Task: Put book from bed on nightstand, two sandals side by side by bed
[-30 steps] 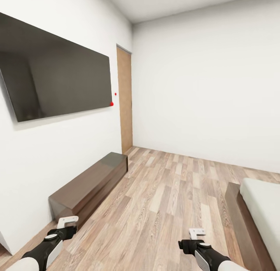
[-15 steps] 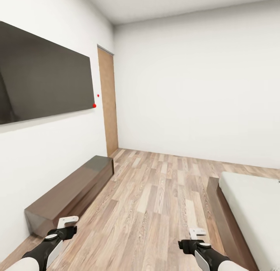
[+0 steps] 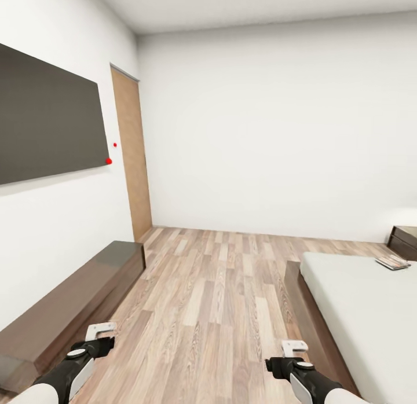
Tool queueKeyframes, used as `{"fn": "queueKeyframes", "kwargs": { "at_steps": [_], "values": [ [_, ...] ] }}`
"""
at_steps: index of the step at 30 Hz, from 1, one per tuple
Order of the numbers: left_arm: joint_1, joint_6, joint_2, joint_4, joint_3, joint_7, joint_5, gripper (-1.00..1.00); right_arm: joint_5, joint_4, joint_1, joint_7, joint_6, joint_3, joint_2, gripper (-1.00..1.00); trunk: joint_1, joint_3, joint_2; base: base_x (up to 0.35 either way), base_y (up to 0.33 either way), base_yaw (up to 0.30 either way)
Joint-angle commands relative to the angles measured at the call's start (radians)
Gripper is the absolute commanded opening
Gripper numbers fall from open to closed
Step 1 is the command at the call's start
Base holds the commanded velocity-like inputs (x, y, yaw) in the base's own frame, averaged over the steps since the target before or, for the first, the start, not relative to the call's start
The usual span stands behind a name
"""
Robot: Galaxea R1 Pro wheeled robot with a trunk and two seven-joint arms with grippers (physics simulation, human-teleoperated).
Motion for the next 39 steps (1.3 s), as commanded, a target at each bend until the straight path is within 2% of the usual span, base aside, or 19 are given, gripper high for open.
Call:
{"fn": "queueKeyframes", "kwargs": {
  "at_steps": [1,16,39],
  "values": [
    [0.0,0.002,0.001,-0.002,-0.005,0.004,0.01,1.0,-0.009,-0.002,0.0,-0.002,0.006,0.008,-0.001,1.0,0.0,-0.001,-0.001,0.193,0.0,-0.271],
    [0.0,0.002,0.001,-0.002,-0.005,0.004,0.01,1.0,-0.008,-0.003,0.0,-0.001,0.007,0.009,0.0,1.0,0.0,0.003,-0.001,0.197,0.0,-0.252],
    [0.0,0.001,0.001,-0.002,-0.005,0.004,0.01,1.0,-0.008,-0.005,0.0,0.006,0.008,0.011,0.0,1.0,0.0,-0.026,-0.001,0.033,0.0,-0.124]
  ]
}}
